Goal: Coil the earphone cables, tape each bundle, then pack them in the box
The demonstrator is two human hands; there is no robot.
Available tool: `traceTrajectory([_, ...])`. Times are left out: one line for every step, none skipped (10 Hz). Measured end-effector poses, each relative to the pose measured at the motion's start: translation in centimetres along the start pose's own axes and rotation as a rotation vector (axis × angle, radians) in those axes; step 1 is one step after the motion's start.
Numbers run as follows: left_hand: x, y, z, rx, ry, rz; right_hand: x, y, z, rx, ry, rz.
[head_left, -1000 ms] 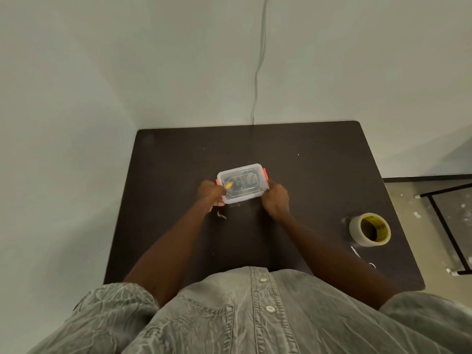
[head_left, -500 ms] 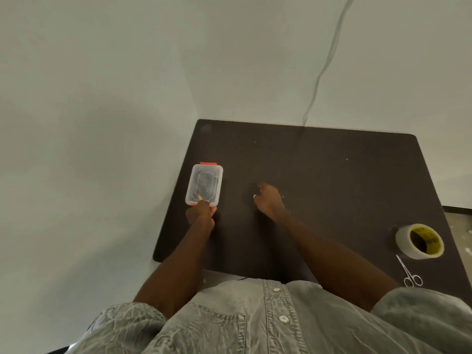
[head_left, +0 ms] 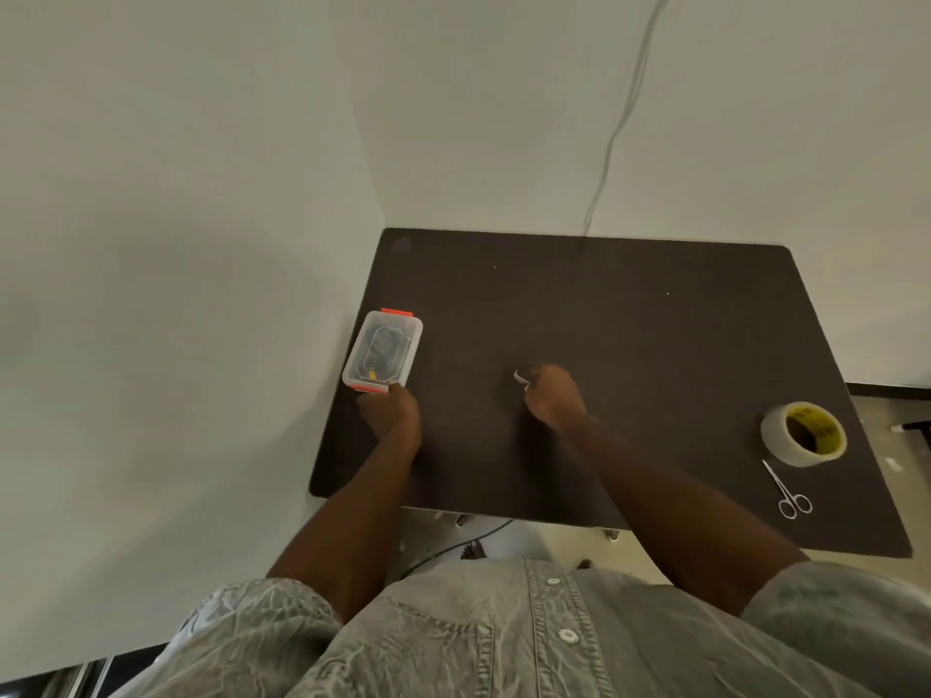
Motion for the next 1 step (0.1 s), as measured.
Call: traceTrajectory([3.13,4.31,3.59,0.349,-0.134,-0.089,-2.37,1.46,-1.19,-0.045,0.106,0.004])
Point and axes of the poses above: each hand's wrist, its own z-axis away from the middle knuckle, its own x-axis out of the palm, y = z × x, the point moved 9 cm from there along -z, towards the middle knuckle, and after that the axes turned 12 degrees about x, right-handed, at the moved point
